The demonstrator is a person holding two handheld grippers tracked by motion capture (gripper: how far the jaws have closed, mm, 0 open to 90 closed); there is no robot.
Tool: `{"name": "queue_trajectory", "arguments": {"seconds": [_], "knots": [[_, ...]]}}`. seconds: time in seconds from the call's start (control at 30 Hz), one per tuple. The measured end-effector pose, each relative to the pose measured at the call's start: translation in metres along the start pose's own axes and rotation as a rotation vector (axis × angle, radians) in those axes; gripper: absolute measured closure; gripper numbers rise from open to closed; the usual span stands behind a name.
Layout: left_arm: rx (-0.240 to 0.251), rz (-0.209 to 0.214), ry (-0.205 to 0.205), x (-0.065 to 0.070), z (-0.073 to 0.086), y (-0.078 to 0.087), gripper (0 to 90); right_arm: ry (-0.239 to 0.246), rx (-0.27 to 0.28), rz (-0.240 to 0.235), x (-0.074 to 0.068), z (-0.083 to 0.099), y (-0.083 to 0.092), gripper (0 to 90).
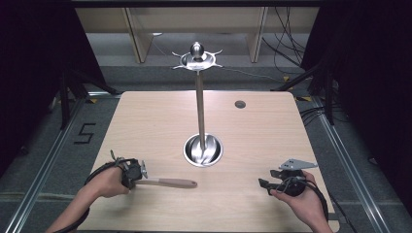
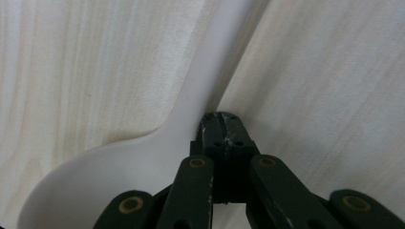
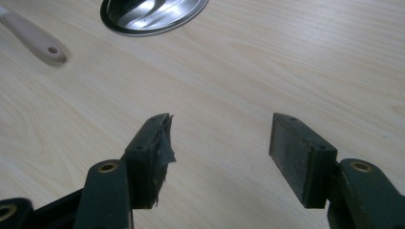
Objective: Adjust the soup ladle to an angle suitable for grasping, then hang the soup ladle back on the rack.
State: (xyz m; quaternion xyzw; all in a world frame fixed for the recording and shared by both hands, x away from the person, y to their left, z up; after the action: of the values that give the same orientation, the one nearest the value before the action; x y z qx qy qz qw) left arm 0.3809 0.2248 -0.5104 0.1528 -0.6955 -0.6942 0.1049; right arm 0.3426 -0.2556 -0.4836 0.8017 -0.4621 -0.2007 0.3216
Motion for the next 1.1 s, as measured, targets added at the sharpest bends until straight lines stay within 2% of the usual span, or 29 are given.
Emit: {"name": "queue_trajectory", "arguments": {"seconds": [0.1,0.13,0.17,0.3,0.4,0.43,0.47,0.53,0.57,0.6,0.7,0.73,0.77,0.83,0.93,0.97,1.0,1.03,1.07,1.1], "knots": [[-0.001,-0.006,-0.007,-0.002,0.0,-0.001,88.6,0.001,-0.005,-0.006,0.001,0.0,0.0,40.3],[-0.001,-0.006,-0.007,-0.002,0.0,-0.001,88.5,-0.019,-0.01,-0.005,-0.001,0.0,0.0,40.3],[-0.007,-0.01,-0.014,-0.003,0.0,0.0,88.1,-0.016,-0.011,-0.004,0.0,0.0,0.0,40.3],[0.018,-0.006,-0.012,-0.003,0.0,0.003,83.1,-0.019,-0.012,-0.013,0.0,0.0,0.0,40.3],[0.13,0.062,-0.007,0.002,-0.002,0.016,75.3,-0.027,-0.012,-0.013,0.0,0.0,0.0,40.3],[0.161,0.069,-0.012,0.004,-0.004,0.02,72.6,-0.029,-0.01,-0.014,0.001,0.0,0.0,40.3],[0.192,0.069,-0.017,0.006,-0.006,0.023,69.9,-0.036,-0.014,-0.022,0.001,0.0,-0.001,40.3],[0.206,0.074,-0.029,0.007,-0.008,0.027,68.1,-0.04,-0.012,-0.025,0.001,0.0,-0.001,40.3],[0.221,0.078,-0.04,0.009,-0.01,0.031,65.3,-0.05,-0.011,-0.008,0.001,0.001,-0.001,40.3],[0.259,0.061,-0.072,0.01,-0.017,0.036,57.9,-0.054,-0.016,-0.012,0.003,0.002,-0.001,40.3],[0.321,0.037,-0.115,0.01,-0.032,0.039,48.7,-0.033,-0.003,-0.01,0.006,0.002,0.0,40.3],[0.321,0.037,-0.115,0.01,-0.032,0.039,46.0,-0.037,-0.002,-0.014,0.006,0.002,0.0,40.3],[0.343,0.021,-0.133,0.009,-0.039,0.039,43.7,-0.046,-0.008,-0.015,0.005,0.002,0.001,40.3],[0.356,0.022,-0.145,0.007,-0.047,0.039,40.1,-0.039,-0.001,-0.002,0.005,0.002,0.002,40.3],[0.356,0.025,-0.153,0.006,-0.052,0.038,38.6,-0.042,-0.002,-0.005,0.004,0.001,0.002,40.3],[0.357,0.022,-0.158,0.006,-0.054,0.038,37.0,-0.029,0.002,-0.003,0.003,0.0,0.001,40.3],[0.361,0.021,-0.156,0.006,-0.055,0.038,36.2,-0.058,-0.006,-0.012,-0.001,0.0,0.002,40.3],[0.361,0.02,-0.159,0.006,-0.057,0.038,36.2,-0.058,-0.006,-0.012,-0.001,0.0,0.002,40.3],[0.357,0.029,-0.166,0.007,-0.058,0.038,35.6,-0.023,0.012,-0.001,0.0,0.0,0.001,40.3],[0.361,0.035,-0.168,0.008,-0.059,0.038,34.5,-0.04,-0.009,-0.014,-0.002,0.0,0.002,40.3]]}}
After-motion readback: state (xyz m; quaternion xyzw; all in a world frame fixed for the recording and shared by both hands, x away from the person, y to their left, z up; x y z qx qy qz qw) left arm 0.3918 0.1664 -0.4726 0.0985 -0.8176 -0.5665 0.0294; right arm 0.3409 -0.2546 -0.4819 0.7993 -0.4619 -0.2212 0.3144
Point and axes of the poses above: each handheld gripper's, and its own axes: y roughly backward along the jaws, z roughly out of its underside, x roughly to its right, the point moved 3 cm from there along -y, roughly forward along the jaws, and after that the axes turned 7 degrees about z, right-handed, at the moved point
